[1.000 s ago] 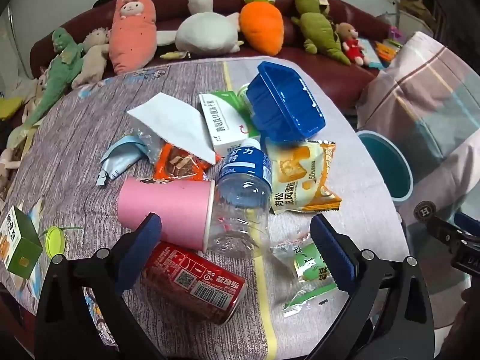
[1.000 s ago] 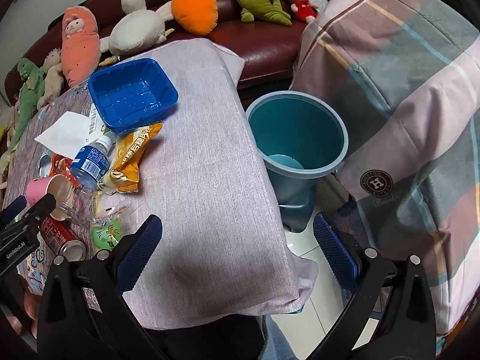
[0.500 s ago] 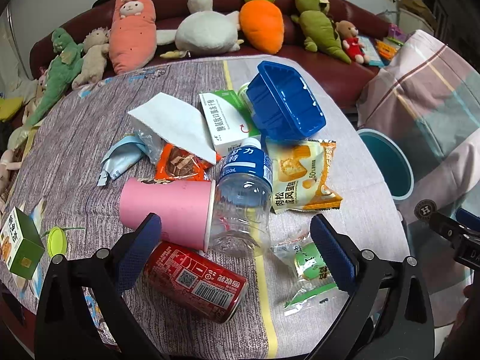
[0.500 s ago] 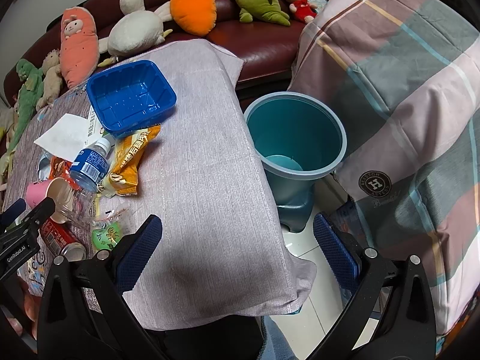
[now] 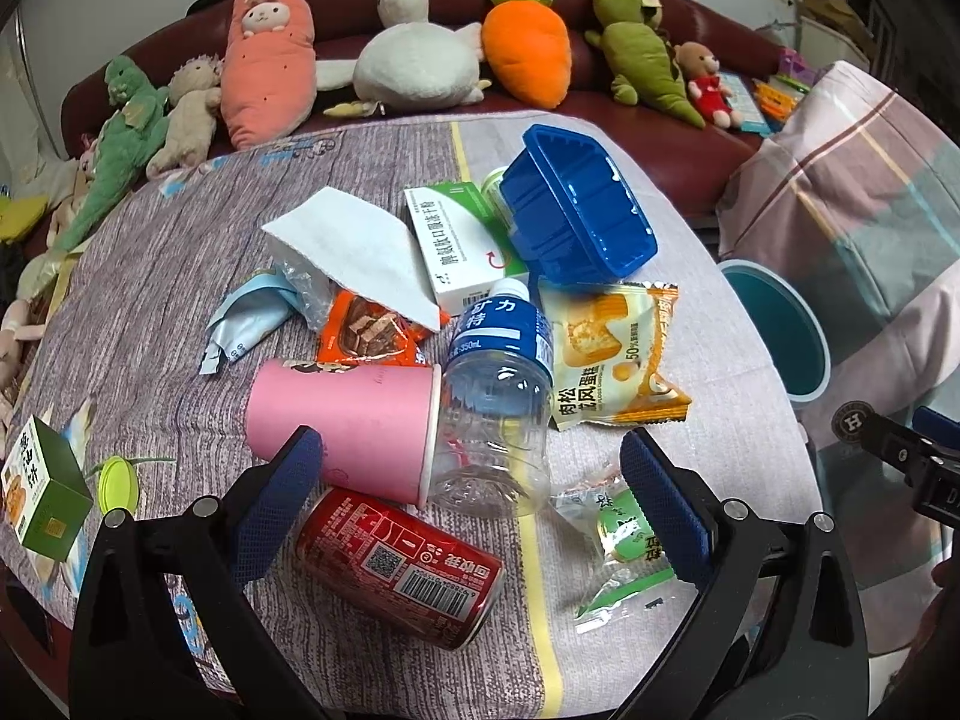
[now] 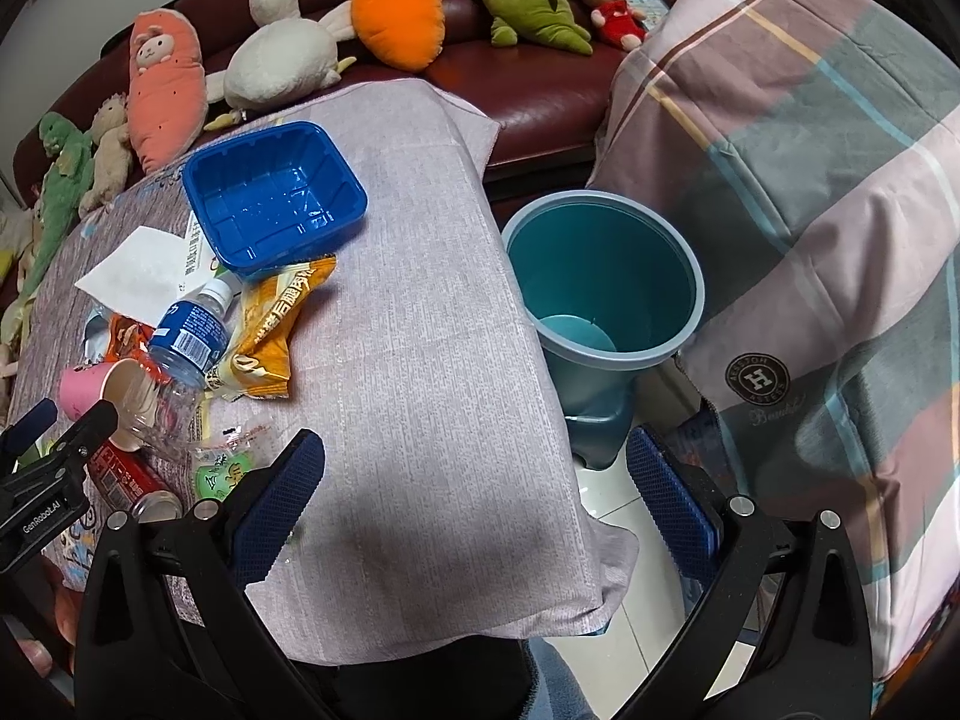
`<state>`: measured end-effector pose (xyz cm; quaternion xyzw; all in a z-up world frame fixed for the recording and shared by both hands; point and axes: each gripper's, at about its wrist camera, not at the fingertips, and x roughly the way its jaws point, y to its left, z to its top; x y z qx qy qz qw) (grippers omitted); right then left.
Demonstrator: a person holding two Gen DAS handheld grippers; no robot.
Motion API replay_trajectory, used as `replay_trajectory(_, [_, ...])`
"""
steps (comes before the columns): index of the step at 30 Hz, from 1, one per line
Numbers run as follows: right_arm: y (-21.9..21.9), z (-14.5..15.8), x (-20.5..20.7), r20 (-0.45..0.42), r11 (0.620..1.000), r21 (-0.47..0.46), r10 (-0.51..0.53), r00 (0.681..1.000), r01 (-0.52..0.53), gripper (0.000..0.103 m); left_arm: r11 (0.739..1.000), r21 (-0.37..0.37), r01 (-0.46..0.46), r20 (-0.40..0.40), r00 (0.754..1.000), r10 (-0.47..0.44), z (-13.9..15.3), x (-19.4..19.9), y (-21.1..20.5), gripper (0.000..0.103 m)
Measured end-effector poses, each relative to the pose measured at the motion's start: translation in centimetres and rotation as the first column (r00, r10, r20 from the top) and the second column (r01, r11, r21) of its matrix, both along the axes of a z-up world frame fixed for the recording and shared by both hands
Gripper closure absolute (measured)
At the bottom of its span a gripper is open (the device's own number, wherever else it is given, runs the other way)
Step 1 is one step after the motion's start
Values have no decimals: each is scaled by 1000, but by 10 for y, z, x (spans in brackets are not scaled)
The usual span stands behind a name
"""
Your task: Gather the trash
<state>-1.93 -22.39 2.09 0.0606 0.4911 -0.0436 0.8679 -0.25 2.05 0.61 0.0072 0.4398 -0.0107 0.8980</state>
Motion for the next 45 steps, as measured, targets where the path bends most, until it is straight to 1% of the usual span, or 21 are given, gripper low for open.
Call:
replay_trajectory(9, [-1, 1, 0, 1, 1000, -1, 1, 1000, -1, 6, 1000, 1, 3, 3, 1000, -3, 4, 1, 6, 4])
replay_trajectory(24, [5, 0, 3, -5, 1000, -8, 16, 1000, -16, 6, 1000, -6, 8, -3, 1000, -8, 3, 3, 8, 4])
replay_trajectory(31, [13, 0, 8, -20, 999, -13, 42, 999, -43, 6, 1000, -19, 14, 7, 1000, -14, 5, 3, 28, 4])
replay_trajectory(33, [16, 0, 10, -22, 999, -15, 48, 999, -49, 6, 1000, -25, -5, 1, 1000, 5, 4, 3, 39, 4])
replay_trajectory(36, [21, -1, 11, -22, 998, -10, 65, 998, -66, 6, 998, -43, -50, -21, 999, 49, 1, 1, 57, 4])
replay_trajectory(39, [25, -3, 11, -21, 997, 10, 81, 996, -81, 6, 992, -72, -108, -67, 992, 103, -8, -4, 74, 4])
replay_trajectory(41, [26, -6, 11, -22, 995, 13, 94, 995, -94, 6, 988, -90, -128, -101, 988, 119, -14, -8, 80, 4])
replay_trajectory(45, [25, -7, 13, -15, 994, 32, 104, 994, -103, 6, 974, -115, -194, -181, 968, 172, -33, -17, 84, 4])
